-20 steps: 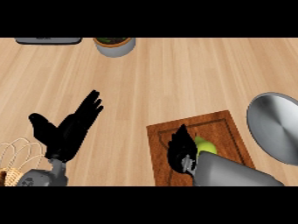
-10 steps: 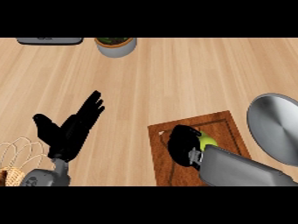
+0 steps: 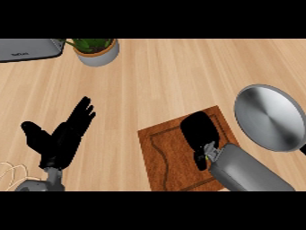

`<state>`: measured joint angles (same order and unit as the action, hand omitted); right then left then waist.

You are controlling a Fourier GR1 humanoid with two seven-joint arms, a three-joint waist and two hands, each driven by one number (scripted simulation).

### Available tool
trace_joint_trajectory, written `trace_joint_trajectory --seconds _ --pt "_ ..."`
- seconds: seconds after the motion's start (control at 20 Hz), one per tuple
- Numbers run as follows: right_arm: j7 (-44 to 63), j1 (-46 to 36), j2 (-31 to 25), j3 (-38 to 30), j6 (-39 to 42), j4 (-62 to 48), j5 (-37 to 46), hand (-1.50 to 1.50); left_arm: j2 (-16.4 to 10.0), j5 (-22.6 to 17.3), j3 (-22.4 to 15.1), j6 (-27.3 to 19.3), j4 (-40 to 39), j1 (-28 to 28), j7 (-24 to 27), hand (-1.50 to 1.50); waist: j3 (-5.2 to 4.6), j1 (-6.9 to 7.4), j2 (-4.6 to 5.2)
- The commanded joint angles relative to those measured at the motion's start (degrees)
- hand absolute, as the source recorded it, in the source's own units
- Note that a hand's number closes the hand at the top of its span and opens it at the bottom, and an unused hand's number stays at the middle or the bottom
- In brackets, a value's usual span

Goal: Pick the pear from the cutting board and place it in the pan

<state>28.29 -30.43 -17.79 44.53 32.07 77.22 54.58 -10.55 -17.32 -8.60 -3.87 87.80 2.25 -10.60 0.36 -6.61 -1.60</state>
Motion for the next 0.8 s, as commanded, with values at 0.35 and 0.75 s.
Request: trace_joint_trajectory --seconds 0.35,0.75 --pt "31.35 9.62 9.11 -11.05 -28.08 22.62 13.72 1.50 -0.06 -0.41 -0.36 0.85 1.34 -1.19 -0.14 0.00 -0.33 1.50 0.00" --pt "33.40 23.13 11.22 -12.60 -41.50 42.24 18.44 1.50 0.05 0.84 -1.04 2.30 -0.88 -0.59 1.80 0.00 -0.30 4.27 1.30"
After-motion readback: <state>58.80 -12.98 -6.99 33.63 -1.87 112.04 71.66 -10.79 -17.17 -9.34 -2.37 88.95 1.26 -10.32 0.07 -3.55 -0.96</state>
